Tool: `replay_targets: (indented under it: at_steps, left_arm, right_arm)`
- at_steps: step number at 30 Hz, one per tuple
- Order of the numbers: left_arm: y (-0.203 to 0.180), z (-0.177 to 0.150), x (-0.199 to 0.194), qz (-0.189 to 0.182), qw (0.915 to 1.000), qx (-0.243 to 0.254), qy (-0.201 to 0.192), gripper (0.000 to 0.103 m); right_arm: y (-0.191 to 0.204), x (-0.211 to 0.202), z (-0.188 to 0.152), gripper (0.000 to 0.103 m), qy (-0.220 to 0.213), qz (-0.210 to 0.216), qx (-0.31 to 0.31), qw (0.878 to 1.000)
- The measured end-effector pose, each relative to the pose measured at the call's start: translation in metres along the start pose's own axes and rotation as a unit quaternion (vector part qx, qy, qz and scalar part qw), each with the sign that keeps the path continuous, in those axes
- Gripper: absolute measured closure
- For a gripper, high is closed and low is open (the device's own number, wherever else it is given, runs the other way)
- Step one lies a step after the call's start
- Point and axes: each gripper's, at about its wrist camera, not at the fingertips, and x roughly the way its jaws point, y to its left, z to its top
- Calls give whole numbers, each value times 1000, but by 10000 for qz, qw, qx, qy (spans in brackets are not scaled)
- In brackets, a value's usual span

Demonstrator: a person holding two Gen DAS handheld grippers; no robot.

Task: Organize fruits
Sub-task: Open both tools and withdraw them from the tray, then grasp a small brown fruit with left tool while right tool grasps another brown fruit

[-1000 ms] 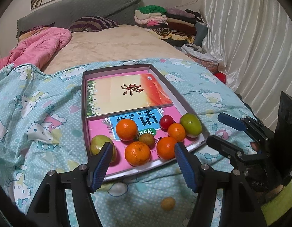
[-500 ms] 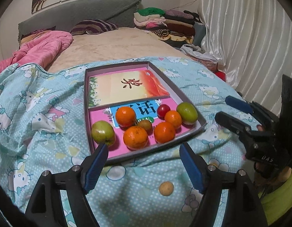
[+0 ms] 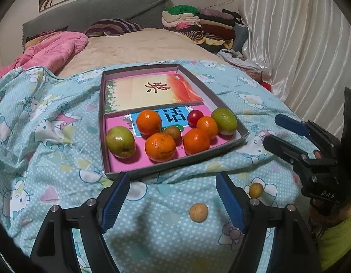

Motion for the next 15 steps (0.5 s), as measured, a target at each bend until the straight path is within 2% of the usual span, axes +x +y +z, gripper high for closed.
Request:
replay_targets:
  at_steps: [5,15]
  left_arm:
    - [-1,-8,0,-11,10000,18,44,26]
    - [1,-20,4,-37,9998,-72,177,25]
  right_arm:
    - [3,2,-12,29,151,-74,-34,9999]
    - [10,2,-27,29,345,77,-35,9994]
